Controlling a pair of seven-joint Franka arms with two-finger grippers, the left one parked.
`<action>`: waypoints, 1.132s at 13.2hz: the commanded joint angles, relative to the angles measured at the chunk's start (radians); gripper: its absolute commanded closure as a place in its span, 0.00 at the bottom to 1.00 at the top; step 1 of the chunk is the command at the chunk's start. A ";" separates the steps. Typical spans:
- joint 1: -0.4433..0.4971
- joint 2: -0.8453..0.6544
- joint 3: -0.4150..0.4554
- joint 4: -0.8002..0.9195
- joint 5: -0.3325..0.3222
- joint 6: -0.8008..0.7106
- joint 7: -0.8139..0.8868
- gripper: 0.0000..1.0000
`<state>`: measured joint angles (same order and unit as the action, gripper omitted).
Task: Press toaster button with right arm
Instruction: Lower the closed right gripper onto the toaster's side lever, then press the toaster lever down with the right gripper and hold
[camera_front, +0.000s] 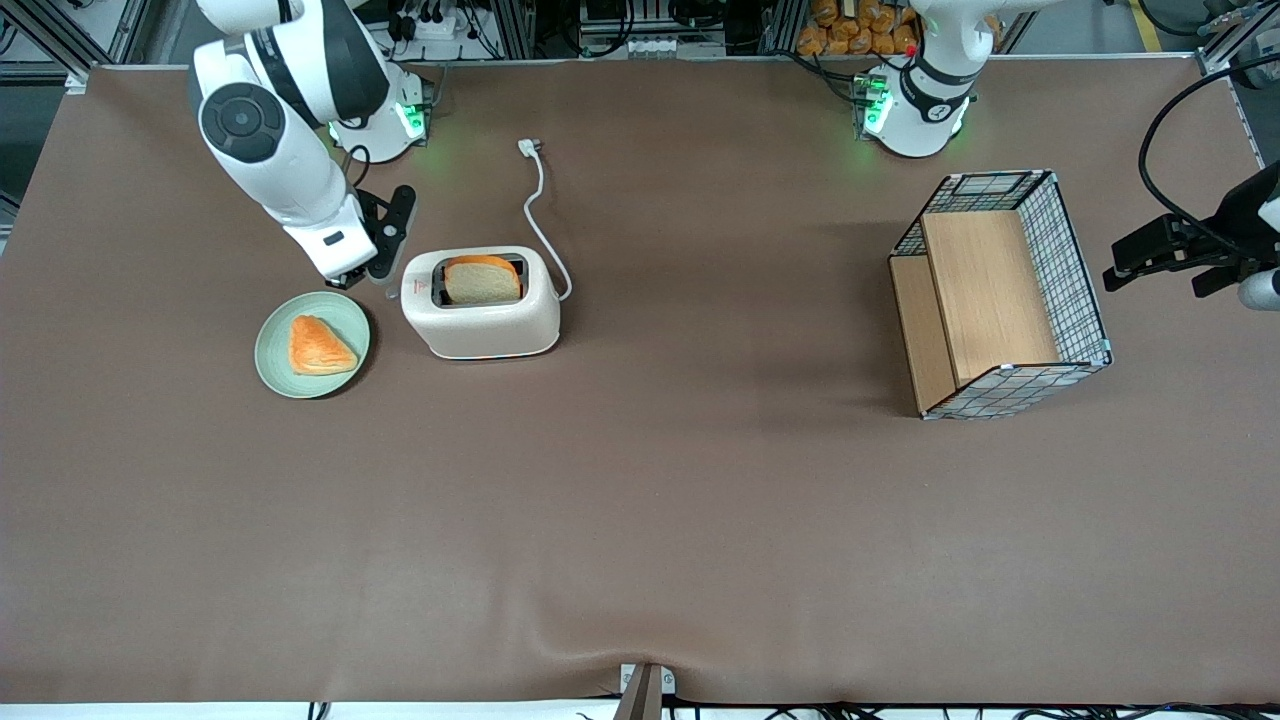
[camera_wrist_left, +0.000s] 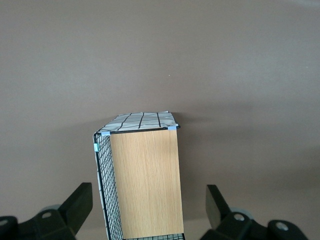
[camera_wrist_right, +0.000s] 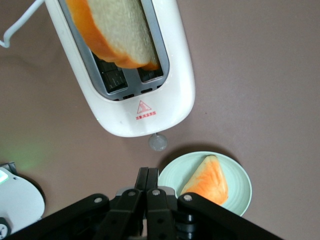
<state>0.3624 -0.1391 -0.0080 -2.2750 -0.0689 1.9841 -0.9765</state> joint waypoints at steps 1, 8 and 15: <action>-0.002 0.027 -0.010 -0.043 -0.028 0.136 -0.165 1.00; -0.033 0.067 -0.012 -0.084 -0.028 0.211 -0.257 1.00; -0.033 0.091 -0.010 -0.119 -0.028 0.268 -0.255 1.00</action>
<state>0.3531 -0.0500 -0.0169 -2.3456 -0.0810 2.1110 -1.0761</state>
